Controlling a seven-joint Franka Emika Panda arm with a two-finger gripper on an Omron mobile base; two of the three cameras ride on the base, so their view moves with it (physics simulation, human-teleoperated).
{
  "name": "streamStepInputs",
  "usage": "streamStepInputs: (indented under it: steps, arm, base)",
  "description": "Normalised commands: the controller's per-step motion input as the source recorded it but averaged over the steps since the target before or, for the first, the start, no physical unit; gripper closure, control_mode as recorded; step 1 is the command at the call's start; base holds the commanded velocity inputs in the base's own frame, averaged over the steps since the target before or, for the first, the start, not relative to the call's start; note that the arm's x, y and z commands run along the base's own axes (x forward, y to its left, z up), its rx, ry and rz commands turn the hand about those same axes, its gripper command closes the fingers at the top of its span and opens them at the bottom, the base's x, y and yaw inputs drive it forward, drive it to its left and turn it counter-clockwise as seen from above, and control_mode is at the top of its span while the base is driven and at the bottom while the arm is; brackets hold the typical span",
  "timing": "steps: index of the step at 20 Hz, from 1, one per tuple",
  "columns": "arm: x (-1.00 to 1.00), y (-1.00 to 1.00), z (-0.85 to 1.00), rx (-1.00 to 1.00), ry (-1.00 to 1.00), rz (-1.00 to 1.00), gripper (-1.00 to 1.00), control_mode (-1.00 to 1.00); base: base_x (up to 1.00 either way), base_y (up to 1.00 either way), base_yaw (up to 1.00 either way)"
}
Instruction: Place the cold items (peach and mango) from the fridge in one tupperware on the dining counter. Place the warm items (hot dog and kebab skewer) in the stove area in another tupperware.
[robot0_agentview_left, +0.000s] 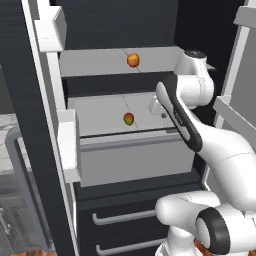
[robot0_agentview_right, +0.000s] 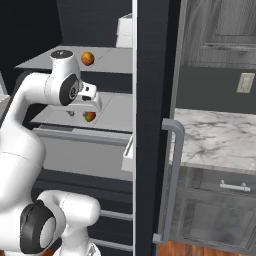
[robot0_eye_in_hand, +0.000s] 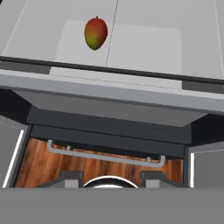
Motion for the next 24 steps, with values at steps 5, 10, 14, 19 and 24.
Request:
streamStepInputs:
  steps: [5,10,14,19,24]
  arm:
    - [0.0,0.15,0.17,0.02,-0.11,0.0,-1.0,-1.0]
    - [0.0,0.28,0.56,0.01,-0.25,0.0,-1.0,-1.0]
    - [0.08,0.12,0.76,0.0,-0.16,0.0,-1.0,-1.0]
    - [0.22,0.11,0.74,0.0,-0.09,0.0,-1.0,-1.0]
    - [0.44,0.23,0.66,0.0,-0.02,0.0,-1.0,-1.0]
  base:
    - [0.0,0.0,0.0]
    - [0.0,0.0,0.0]
    - [0.0,0.0,0.0]
    - [0.0,0.0,0.0]
    - [0.0,0.0,0.0]
